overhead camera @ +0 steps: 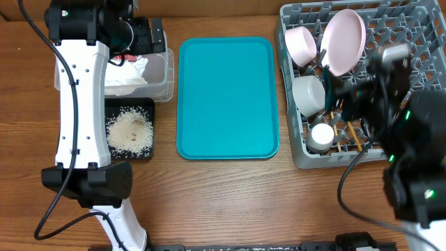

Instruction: Sort waste into correct bins and load items into the dishwasher

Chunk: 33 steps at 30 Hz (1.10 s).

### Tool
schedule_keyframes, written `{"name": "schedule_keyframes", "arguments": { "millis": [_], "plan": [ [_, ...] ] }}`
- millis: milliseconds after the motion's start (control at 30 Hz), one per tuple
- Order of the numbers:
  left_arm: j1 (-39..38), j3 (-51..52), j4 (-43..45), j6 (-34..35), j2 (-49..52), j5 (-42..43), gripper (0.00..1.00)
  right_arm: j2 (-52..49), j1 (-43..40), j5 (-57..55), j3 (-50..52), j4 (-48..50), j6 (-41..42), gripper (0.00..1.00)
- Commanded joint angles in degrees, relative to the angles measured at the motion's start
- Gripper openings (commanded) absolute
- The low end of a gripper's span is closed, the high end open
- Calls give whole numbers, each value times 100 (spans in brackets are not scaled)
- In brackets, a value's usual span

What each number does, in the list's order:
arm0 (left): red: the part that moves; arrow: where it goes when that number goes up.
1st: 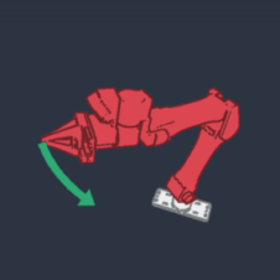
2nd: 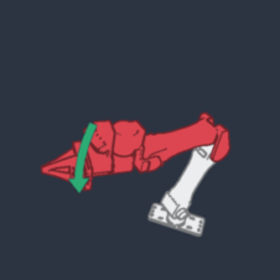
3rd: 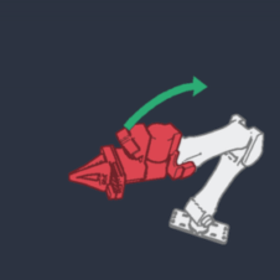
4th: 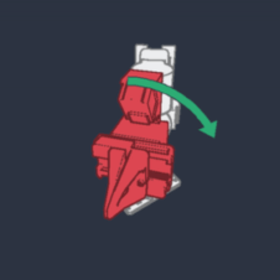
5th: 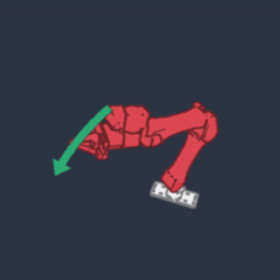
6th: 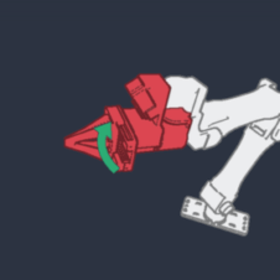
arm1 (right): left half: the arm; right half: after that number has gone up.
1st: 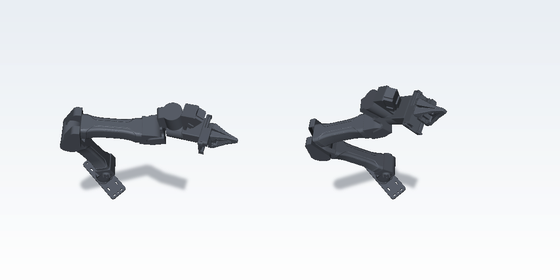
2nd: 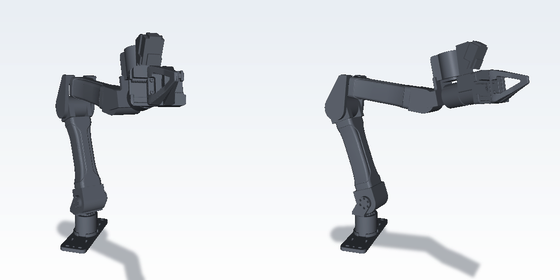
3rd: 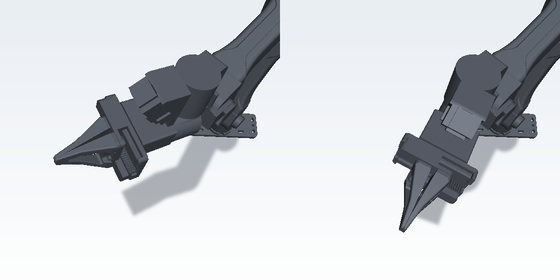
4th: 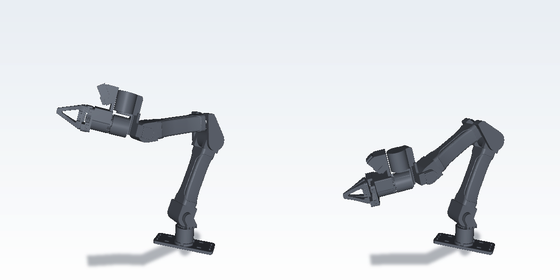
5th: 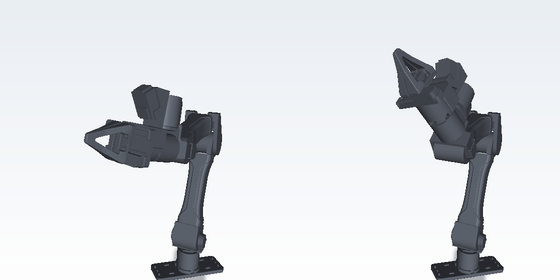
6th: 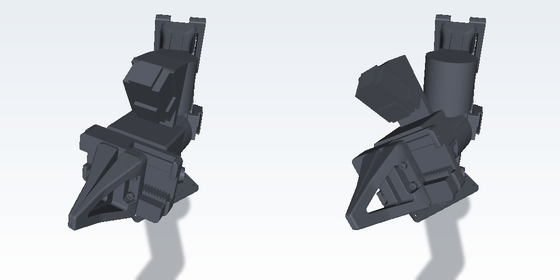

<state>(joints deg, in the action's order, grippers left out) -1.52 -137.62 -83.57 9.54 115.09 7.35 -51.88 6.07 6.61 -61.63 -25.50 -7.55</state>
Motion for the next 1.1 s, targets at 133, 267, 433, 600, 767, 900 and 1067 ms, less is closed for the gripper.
{"name": "schedule_keyframes", "arguments": {
  "millis": [133,267,433,600,767,900,1067],
  "plan": [
    [-55,-48,2,79,63,-31,100,2133,-245,20,3152,1637,-35,100],
    [-55,-48,2,79,63,-31,100,3032,-319,98,4304,2227,-20,100],
    [-55,-48,2,79,63,-31,100,3869,-319,118,5294,2612,70,100],
    [-55,-48,2,79,63,-31,100,4457,-319,111,5845,2699,114,100],
    [-55,-48,2,79,63,-31,100,4981,-319,96,6116,2437,153,100],
    [-55,-48,2,79,63,-31,100,5176,-319,107,6116,2328,155,100],
    [-55,-48,0,79,63,-31,100,5176,-315,417,6118,2184,199,100]
  ]
}}
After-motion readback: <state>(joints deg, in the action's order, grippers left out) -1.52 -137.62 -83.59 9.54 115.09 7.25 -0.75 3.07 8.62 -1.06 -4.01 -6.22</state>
